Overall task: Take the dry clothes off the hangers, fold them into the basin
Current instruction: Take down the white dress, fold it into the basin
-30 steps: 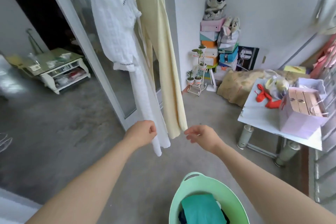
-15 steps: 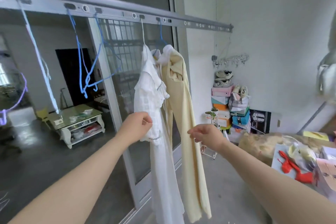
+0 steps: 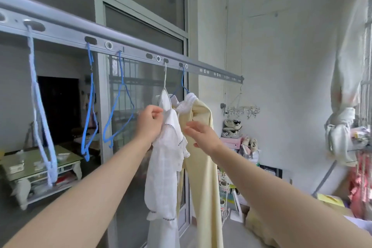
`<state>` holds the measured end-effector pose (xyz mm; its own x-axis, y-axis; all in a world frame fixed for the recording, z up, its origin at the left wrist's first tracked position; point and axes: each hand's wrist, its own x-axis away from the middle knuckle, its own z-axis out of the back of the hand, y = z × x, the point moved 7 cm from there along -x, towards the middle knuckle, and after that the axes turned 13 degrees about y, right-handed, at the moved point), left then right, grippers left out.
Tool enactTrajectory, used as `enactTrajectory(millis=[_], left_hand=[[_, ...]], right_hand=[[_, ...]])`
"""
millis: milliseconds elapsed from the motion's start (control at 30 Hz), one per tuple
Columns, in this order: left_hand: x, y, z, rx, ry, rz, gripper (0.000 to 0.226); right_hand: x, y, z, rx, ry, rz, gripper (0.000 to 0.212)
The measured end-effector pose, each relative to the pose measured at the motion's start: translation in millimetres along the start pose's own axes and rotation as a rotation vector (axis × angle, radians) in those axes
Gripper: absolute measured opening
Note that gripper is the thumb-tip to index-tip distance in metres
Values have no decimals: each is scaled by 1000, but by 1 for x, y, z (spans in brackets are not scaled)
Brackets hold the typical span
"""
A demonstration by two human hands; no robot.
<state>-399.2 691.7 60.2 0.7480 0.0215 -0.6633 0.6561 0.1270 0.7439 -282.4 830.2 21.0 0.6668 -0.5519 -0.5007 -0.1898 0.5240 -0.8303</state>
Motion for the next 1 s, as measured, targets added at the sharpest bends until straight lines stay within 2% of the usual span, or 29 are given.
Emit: enactTrajectory(millis=[33,133,167,267,333,467,567,667,767,900,1000], left_hand=[[-3,-3,-3,30,-29,13,14],[-6,-8,-16,106,-145,57,14],[-8,-10,-20,125,-177,67,15],[-8,-13,-30,154,-231,84,14],[-15,-15,-28,151,-196,62,14],[-24,-13,-28,202,-190,58,18],[-24,-9,-40,223,-280,40,23],[-16,-6,-61,181,-384,11,32],[-8,2,-77,105,-412,-93,49],[-2,14,-89,-54,-364,-257,41],[4,18,-94,-86,-354,-299,39]], right_hand=[[-4,-4,-5,-18,1,-20,41],[-15,-17,-20,-182,-57,-56,15],[-21,-22,-26,-214,-53,-61,16],[-37,-22,-38,-265,-59,-87,46],[-48,-13,-55,-268,-108,-130,53],[-51,2,-58,-276,-146,-132,26],[-52,11,-44,-180,-43,-96,33],[-53,14,-19,54,177,-8,27],[-46,4,0,300,367,112,38],[-36,0,12,362,487,179,31],[-29,1,21,307,511,221,33]])
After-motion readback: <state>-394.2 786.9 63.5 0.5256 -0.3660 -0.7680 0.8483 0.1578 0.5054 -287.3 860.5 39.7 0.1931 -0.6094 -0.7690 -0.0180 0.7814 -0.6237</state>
